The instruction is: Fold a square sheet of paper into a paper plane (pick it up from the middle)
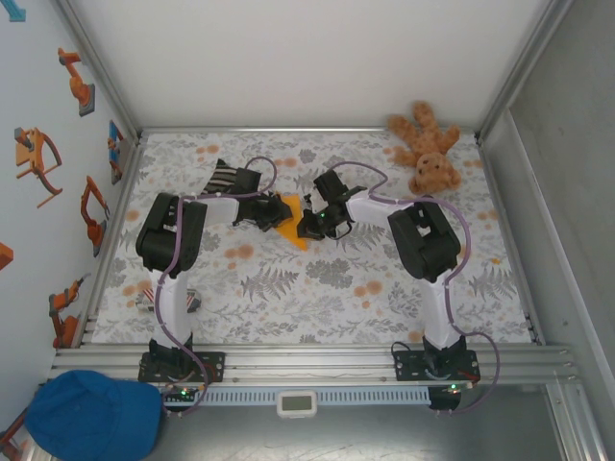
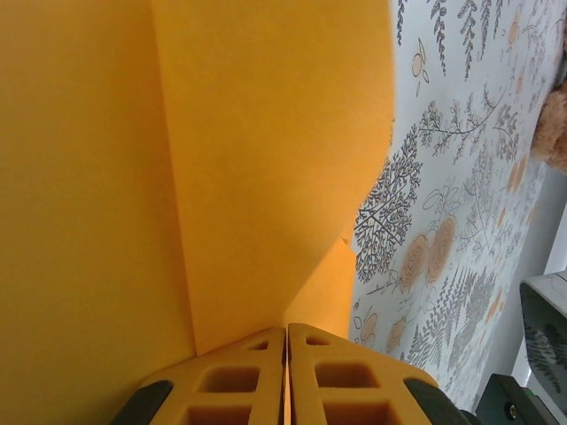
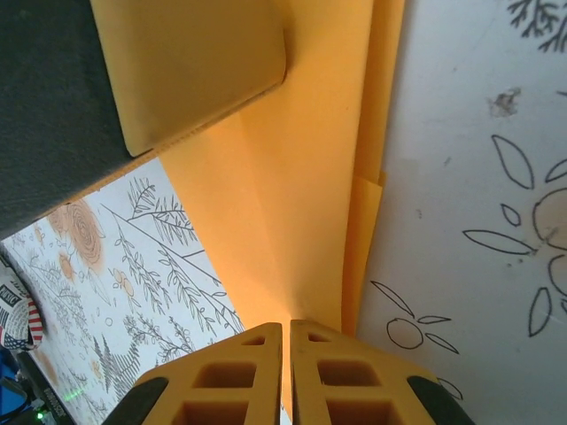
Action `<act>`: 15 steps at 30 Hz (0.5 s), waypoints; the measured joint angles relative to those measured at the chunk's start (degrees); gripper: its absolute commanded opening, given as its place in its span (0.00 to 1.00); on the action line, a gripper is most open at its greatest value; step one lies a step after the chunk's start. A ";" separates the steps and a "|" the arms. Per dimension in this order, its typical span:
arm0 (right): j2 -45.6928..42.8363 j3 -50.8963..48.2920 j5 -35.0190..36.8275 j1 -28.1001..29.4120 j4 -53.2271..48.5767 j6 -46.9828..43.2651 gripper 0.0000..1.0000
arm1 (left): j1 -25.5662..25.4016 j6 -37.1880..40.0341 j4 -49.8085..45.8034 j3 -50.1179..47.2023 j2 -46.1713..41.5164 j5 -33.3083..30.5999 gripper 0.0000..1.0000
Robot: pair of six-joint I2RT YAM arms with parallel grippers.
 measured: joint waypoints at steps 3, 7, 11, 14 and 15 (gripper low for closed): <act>0.00 0.00 0.02 0.00 -0.22 0.00 0.11 | 0.00 0.00 -0.20 0.11 0.04 0.00 0.09; 0.00 -0.11 -0.22 0.00 -0.15 0.00 0.11 | 0.00 0.00 -0.39 0.24 0.07 -0.02 0.09; 0.00 -0.79 -1.64 -0.02 0.57 0.00 0.11 | 0.00 0.04 -0.66 0.39 0.13 0.00 0.09; -0.20 -1.86 -2.40 -0.02 1.75 0.02 0.12 | 0.00 0.17 -0.66 0.39 0.13 0.00 0.09; -0.52 -2.58 -2.58 -0.02 2.43 0.07 0.13 | 0.00 0.20 -0.66 0.39 0.13 0.00 0.09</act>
